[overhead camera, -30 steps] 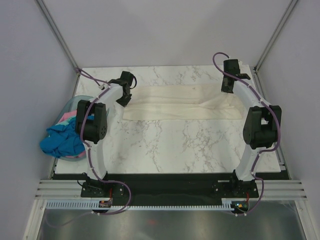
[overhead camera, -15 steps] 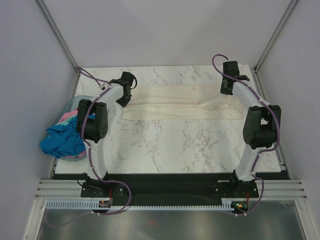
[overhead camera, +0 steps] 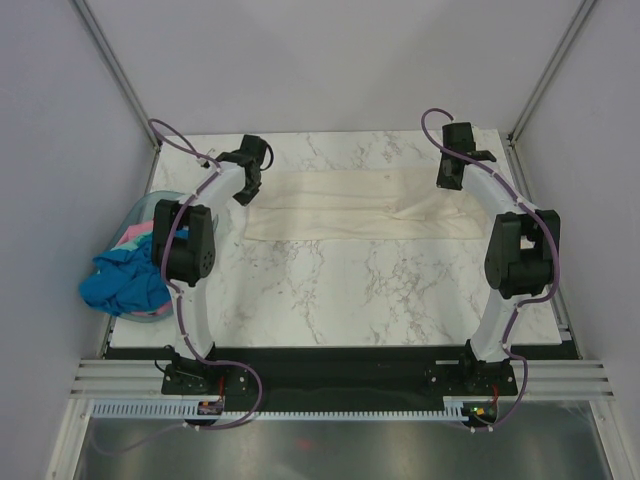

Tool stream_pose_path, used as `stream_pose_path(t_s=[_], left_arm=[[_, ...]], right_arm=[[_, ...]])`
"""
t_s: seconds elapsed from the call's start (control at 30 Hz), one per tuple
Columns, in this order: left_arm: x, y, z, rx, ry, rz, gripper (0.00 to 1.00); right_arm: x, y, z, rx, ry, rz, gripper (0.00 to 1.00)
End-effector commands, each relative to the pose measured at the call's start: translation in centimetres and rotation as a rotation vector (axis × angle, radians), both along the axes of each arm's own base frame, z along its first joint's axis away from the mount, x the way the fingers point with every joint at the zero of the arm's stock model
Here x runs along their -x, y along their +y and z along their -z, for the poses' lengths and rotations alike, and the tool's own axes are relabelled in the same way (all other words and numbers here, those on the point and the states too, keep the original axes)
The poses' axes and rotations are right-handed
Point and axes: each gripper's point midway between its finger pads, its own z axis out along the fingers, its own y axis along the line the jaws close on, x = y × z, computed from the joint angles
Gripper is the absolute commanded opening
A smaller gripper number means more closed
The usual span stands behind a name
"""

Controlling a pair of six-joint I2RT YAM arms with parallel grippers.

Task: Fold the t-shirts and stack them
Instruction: Fold the tshirt

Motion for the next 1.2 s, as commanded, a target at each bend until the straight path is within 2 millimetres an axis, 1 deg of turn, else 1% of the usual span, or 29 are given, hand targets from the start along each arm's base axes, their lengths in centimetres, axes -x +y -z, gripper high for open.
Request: stream_pose_path(t_s=[0.0, 0.07, 0.13, 0.23, 0.3, 0.33, 0.4, 0.47, 0.5, 0.57, 0.6, 0.67, 0.7, 0.73, 0.8, 0.83, 0.87, 0.9, 0.93, 1.0, 1.03, 1.17], left_arm=[[-0.2, -0.2, -3.5, -0.018, -0.062, 0.034, 0.17], [-0.2, -1.6, -3.4, 0.019, -0.059, 0.069, 0.15], [-0.1, -2.5, -3.2, 0.030, -0.052, 0.090, 0.14], [0.0, -2.8, -1.8, 0.028, -0.023, 0.097, 0.14], [0.2, -2.5, -0.6, 0.014, 0.003, 0.092, 0.14], [0.3, -2.4, -0.3, 0.005, 0.009, 0.088, 0.14], [0.4, -1.9, 0.6, -0.020, 0.025, 0.071, 0.14], [0.1, -1.6, 1.0, -0.036, 0.028, 0.063, 0.14], [-0.1, -1.5, 1.5, -0.045, 0.036, 0.064, 0.14], [-0.5, -1.2, 2.0, -0.068, 0.044, 0.063, 0.14], [-0.4, -1.2, 2.5, -0.072, 0.057, 0.063, 0.14], [-0.5, -1.0, 2.9, -0.073, 0.061, 0.056, 0.15], [-0.4, -1.0, 3.1, -0.070, 0.062, 0.051, 0.15], [-0.5, -1.0, 3.3, -0.067, 0.064, 0.046, 0.15], [-0.5, -1.1, 3.4, -0.061, 0.062, 0.040, 0.15], [-0.5, -1.1, 3.4, -0.061, 0.063, 0.040, 0.15], [-0.6, -1.0, 3.3, -0.067, 0.061, 0.039, 0.15], [-0.6, -0.9, 3.2, -0.071, 0.058, 0.037, 0.15], [-0.5, -0.9, 3.2, -0.075, 0.058, 0.033, 0.15], [-0.3, -0.5, 3.1, -0.087, 0.055, 0.021, 0.15], [-0.4, -0.5, 2.9, -0.090, 0.052, 0.023, 0.15], [-0.3, -0.2, 3.2, -0.105, 0.060, 0.021, 0.15]], right_arm=[[-0.6, 0.5, -1.1, -0.016, -0.044, 0.005, 0.02], [-0.6, 0.4, -1.2, -0.019, -0.048, 0.012, 0.02], [-0.8, 0.4, -1.4, -0.026, -0.053, 0.020, 0.01], [-1.1, 0.5, -1.5, -0.026, -0.056, 0.023, 0.00], [-1.2, 0.3, -1.3, -0.014, -0.045, 0.024, 0.00], [-1.4, 0.2, -1.6, -0.007, -0.051, 0.025, 0.00], [-1.5, -0.1, -1.3, 0.019, -0.039, 0.024, 0.00], [-1.6, -0.6, -1.4, 0.042, -0.037, 0.030, 0.00], [-1.6, -0.6, -1.1, 0.053, -0.025, 0.020, 0.00], [-1.8, -0.8, -1.4, 0.065, -0.031, 0.020, 0.00], [-2.0, -0.9, -1.4, 0.071, -0.029, 0.012, 0.00], [-2.3, -0.7, -1.6, 0.073, -0.032, -0.001, 0.00], [-2.5, -0.6, -1.4, 0.074, -0.027, -0.008, 0.00], [-2.8, -0.5, -1.7, 0.076, -0.036, -0.014, 0.00], [-3.3, -0.4, -1.5, 0.082, -0.033, -0.018, 0.00], [-3.7, -0.3, -1.9, 0.082, -0.043, -0.022, 0.00], [-3.9, -0.3, -1.9, 0.084, -0.043, -0.026, 0.00], [-4.1, 0.0, -1.5, 0.087, -0.037, -0.033, 0.00], [-4.6, 0.0, -1.8, 0.082, -0.046, -0.038, 0.00], [-5.0, 0.4, -1.2, 0.084, -0.040, -0.055, 0.00], [-5.3, 0.5, -1.3, 0.082, -0.045, -0.060, 0.00], [-6.0, 0.9, -0.8, 0.092, -0.052, -0.095, 0.00]])
